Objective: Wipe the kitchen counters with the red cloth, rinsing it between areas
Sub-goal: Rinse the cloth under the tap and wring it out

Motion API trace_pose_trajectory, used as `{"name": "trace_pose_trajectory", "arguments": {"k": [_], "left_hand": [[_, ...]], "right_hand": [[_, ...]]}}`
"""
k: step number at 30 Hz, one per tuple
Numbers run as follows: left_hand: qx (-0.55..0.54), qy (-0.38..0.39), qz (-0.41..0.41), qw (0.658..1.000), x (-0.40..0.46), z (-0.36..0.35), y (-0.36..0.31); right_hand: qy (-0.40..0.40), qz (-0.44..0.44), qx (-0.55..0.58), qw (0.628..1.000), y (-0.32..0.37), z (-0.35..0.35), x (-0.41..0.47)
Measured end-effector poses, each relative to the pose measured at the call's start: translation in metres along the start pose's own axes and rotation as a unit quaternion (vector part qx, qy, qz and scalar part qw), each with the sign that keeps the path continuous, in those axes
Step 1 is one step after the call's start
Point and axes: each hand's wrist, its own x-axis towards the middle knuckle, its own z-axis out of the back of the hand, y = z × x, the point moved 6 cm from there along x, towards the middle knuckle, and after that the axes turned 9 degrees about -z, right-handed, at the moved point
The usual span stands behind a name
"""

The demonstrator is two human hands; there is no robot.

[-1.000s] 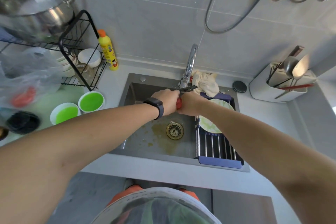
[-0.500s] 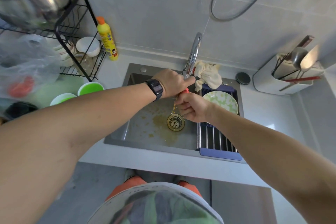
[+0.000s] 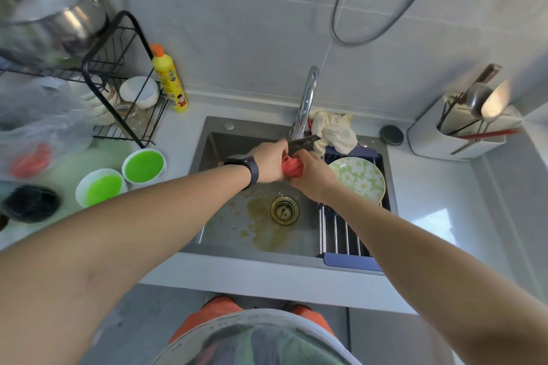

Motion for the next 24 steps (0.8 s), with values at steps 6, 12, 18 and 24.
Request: {"name": "trace_pose_trajectory", "arguments": {"k": [6, 12, 18, 24], "left_hand": [[-0.493, 0.078, 0.121, 0.858, -0.023, -0.017, 0.010], [-0.633, 0.000, 0.168, 0.756, -0.028, -0.030, 0.002], [-0.636, -0.187, 0.157, 0.732, -0.027, -0.024, 0.003], [-0.657, -0.198, 0.113, 0.719, -0.033, -0.017, -0.011]], "right_hand": [[-0.144, 0.122, -0.027, 0.982, -0.012, 0.014, -0.013], [-0.234, 0.131, -0.086, 0.959, -0.027, 0.018, -0.024], [-0.186, 0.071, 0.032, 0.979, -0.027, 0.029, -0.036], [-0.006, -0.029, 0.378, 0.925, -0.005, 0.033, -0.041]]}}
